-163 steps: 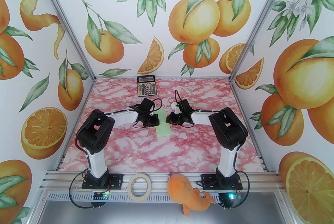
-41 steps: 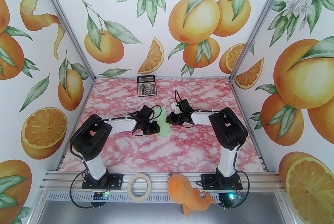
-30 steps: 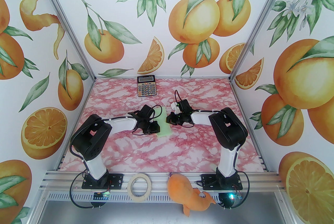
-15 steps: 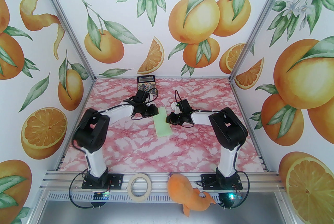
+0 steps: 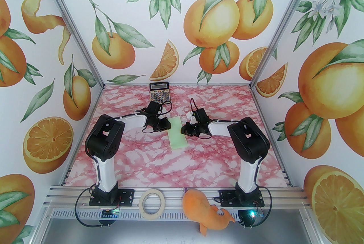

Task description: Fold a paper plane with a square sheet of paper (fold left side to right side)

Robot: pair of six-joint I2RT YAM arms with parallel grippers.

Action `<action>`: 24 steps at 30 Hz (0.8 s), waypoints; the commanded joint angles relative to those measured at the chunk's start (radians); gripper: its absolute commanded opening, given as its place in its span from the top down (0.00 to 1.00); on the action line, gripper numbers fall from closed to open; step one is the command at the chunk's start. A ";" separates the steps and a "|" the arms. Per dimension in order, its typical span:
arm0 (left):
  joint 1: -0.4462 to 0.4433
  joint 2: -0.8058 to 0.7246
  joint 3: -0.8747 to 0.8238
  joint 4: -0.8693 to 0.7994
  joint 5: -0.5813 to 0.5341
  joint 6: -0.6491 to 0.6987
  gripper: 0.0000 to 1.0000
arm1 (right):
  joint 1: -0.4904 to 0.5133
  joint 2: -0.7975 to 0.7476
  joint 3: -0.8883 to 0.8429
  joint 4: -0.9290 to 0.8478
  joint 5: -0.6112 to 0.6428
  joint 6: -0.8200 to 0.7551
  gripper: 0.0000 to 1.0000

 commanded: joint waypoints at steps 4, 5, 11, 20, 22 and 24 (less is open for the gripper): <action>0.004 0.035 -0.018 0.045 0.019 0.018 0.88 | 0.006 0.027 -0.002 -0.093 0.076 -0.018 1.00; 0.003 0.037 -0.021 0.046 0.017 0.015 0.88 | 0.007 0.020 0.003 -0.102 0.074 -0.021 1.00; 0.004 0.033 -0.037 0.055 0.009 0.007 0.90 | 0.026 -0.048 0.028 -0.148 0.094 -0.018 1.00; 0.001 0.028 -0.061 0.092 0.031 -0.005 0.91 | 0.150 -0.116 0.089 -0.160 0.175 0.103 1.00; 0.002 0.025 -0.065 0.095 0.032 -0.006 0.91 | 0.164 -0.113 0.098 -0.148 0.167 0.122 1.00; 0.003 0.025 -0.069 0.098 0.032 -0.005 0.91 | 0.176 -0.089 0.104 -0.125 0.133 0.156 1.00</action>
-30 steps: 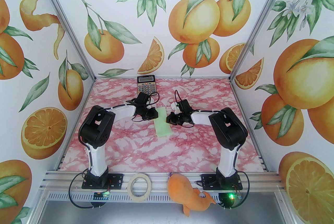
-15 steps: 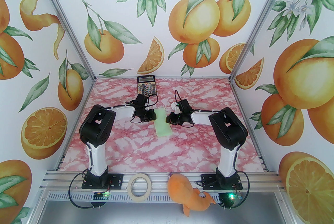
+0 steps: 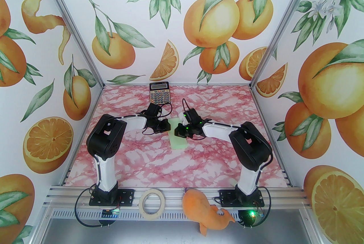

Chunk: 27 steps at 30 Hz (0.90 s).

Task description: Fold a paper plane with a square sheet of paper (fold left side to right side)

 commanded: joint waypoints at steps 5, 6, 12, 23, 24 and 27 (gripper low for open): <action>0.001 0.002 -0.031 0.009 -0.003 -0.001 0.91 | 0.059 0.047 0.015 0.077 -0.002 0.136 1.00; 0.000 0.002 -0.033 0.010 -0.001 -0.003 0.91 | 0.064 0.058 0.012 0.095 -0.005 0.151 1.00; 0.001 0.000 -0.042 0.014 0.001 0.000 0.91 | 0.078 0.104 0.006 0.136 0.003 0.188 1.00; 0.001 0.001 -0.051 0.020 -0.006 0.002 0.91 | 0.078 0.144 -0.074 0.169 0.000 0.190 1.00; 0.001 0.001 -0.051 0.019 -0.006 0.002 0.91 | 0.078 0.140 -0.082 0.171 0.000 0.190 1.00; 0.001 0.004 -0.051 0.016 -0.016 0.005 0.91 | 0.082 0.125 -0.103 0.166 -0.002 0.188 1.00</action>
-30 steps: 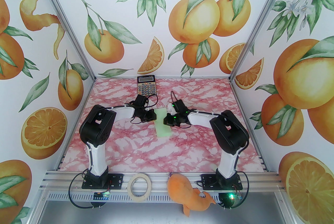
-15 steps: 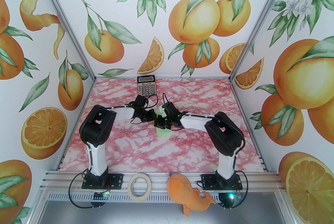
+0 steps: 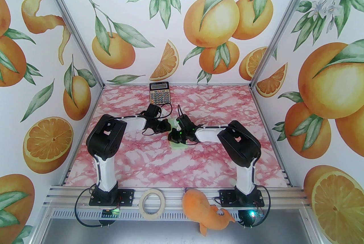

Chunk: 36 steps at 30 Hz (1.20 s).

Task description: Fold a paper plane with a square sheet of paper (fold left side to right side)

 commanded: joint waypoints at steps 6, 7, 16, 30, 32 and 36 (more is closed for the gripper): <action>0.000 0.008 -0.032 -0.030 -0.051 0.009 0.92 | 0.046 -0.038 -0.098 -0.043 0.021 0.009 1.00; 0.000 0.007 -0.032 -0.030 -0.052 0.008 0.92 | 0.052 -0.045 -0.110 -0.043 0.021 0.011 1.00; 0.001 0.011 -0.036 -0.032 -0.071 0.014 0.94 | 0.118 -0.130 -0.226 -0.014 0.039 0.051 1.00; 0.001 -0.020 -0.063 -0.019 -0.081 -0.008 0.95 | 0.146 -0.301 -0.321 -0.051 0.053 0.050 1.00; -0.001 -0.036 -0.075 -0.012 -0.085 -0.023 0.94 | 0.133 -0.315 -0.298 -0.058 0.044 0.043 1.00; -0.005 -0.057 -0.085 -0.001 -0.083 -0.043 0.94 | 0.101 -0.332 -0.241 -0.052 0.032 0.040 1.00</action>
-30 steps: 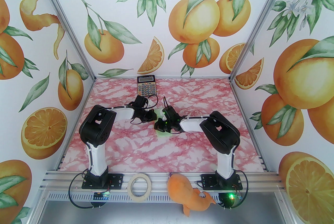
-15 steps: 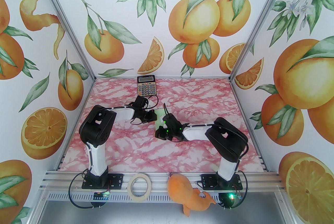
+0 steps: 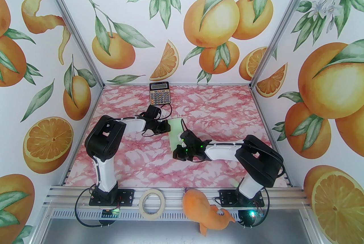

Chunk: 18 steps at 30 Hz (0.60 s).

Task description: Fold a paper plane with a square sheet of paper (fold left side to right side)

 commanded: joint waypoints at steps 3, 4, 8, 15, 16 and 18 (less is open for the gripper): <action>-0.004 -0.017 -0.023 -0.037 -0.056 -0.022 0.94 | -0.060 0.003 0.111 -0.008 -0.045 -0.018 1.00; -0.004 -0.016 -0.022 -0.037 -0.056 -0.024 0.93 | -0.073 0.020 0.126 -0.007 -0.054 -0.020 1.00; -0.005 -0.017 -0.016 -0.039 -0.051 -0.030 0.93 | -0.106 0.100 0.187 -0.012 -0.061 -0.045 1.00; -0.004 -0.018 -0.003 -0.051 -0.048 -0.031 0.93 | -0.110 0.217 0.223 0.056 -0.111 -0.031 1.00; -0.004 -0.018 -0.002 -0.050 -0.046 -0.031 0.93 | -0.109 0.221 0.224 0.059 -0.112 -0.030 1.00; -0.004 -0.020 -0.002 -0.053 -0.045 -0.029 0.93 | -0.109 0.230 0.226 0.066 -0.117 -0.030 1.00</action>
